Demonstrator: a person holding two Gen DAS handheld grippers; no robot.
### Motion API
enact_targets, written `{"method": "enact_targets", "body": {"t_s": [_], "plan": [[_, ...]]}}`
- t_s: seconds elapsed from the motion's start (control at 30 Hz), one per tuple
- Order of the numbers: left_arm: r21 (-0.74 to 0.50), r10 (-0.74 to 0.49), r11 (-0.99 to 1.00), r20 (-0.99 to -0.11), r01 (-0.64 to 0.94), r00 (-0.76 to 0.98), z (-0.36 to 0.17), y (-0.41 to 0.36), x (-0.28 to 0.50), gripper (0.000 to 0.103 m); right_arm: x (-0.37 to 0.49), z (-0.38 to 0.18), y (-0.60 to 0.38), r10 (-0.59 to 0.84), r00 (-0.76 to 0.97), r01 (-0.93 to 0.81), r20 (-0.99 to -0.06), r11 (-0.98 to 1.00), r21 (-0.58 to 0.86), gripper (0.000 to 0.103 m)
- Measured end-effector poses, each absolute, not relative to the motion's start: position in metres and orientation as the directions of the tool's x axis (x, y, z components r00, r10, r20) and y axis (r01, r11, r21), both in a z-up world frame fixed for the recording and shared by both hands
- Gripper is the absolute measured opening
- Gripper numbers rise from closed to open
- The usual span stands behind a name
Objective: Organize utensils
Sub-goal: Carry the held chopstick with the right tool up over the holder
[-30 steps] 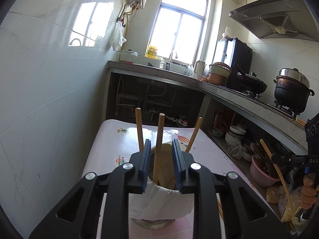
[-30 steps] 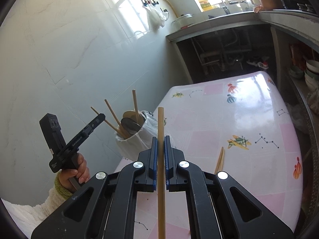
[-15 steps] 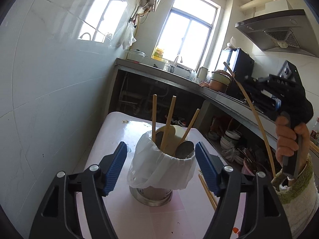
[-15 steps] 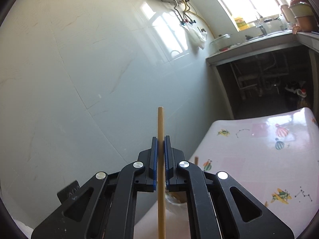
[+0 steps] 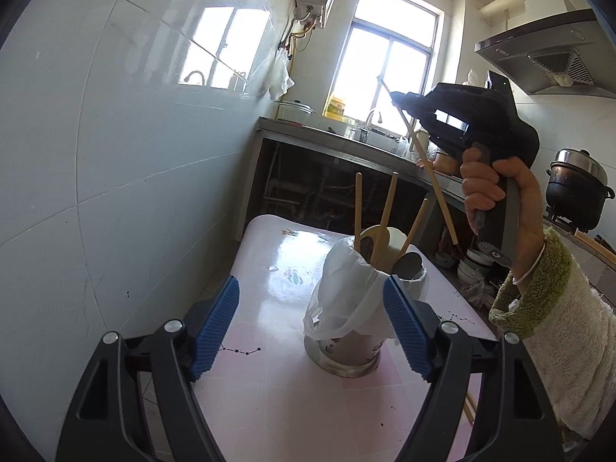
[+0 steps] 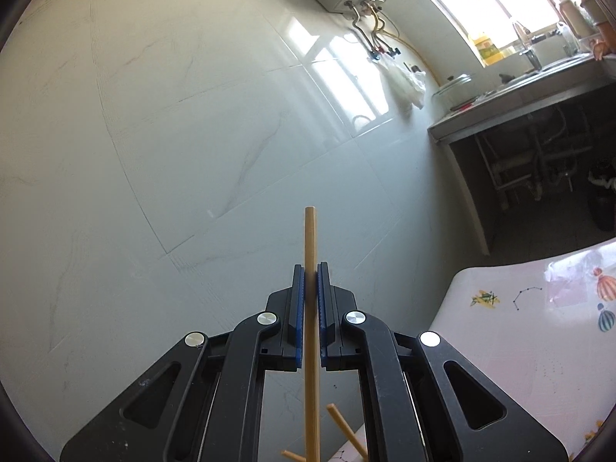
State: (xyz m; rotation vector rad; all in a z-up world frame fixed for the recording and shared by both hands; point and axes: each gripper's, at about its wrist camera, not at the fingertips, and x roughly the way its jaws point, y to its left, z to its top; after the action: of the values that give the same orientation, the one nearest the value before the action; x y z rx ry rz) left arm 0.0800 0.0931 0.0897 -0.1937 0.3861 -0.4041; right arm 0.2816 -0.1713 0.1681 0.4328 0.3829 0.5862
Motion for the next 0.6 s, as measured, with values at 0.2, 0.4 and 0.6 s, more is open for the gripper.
{"method": "enact_targets", "body": {"t_s": [0.2, 0.4, 0.6], "plan": [[-0.264, -0.389, 0.913, -0.337, 0.311, 0.857, 0.082, 0.106, 0.081, 0.075, 0.303, 0.145, -0.151, 0.530, 0.799, -0.409, -0.284, 0.826, 0.388, 0.005], [-0.273, -0.372, 0.918, -0.348, 0.287, 0.861, 0.076, 0.112, 0.084, 0.075, 0.306, 0.129, -0.135, 0.472, 0.813, -0.399, -0.342, 0.878, 0.263, 0.004], [-0.277, -0.366, 0.920, -0.356, 0.277, 0.860, 0.075, 0.112, 0.086, 0.075, 0.308, 0.123, -0.123, 0.449, 0.813, -0.409, -0.372, 0.894, 0.185, 0.004]]}}
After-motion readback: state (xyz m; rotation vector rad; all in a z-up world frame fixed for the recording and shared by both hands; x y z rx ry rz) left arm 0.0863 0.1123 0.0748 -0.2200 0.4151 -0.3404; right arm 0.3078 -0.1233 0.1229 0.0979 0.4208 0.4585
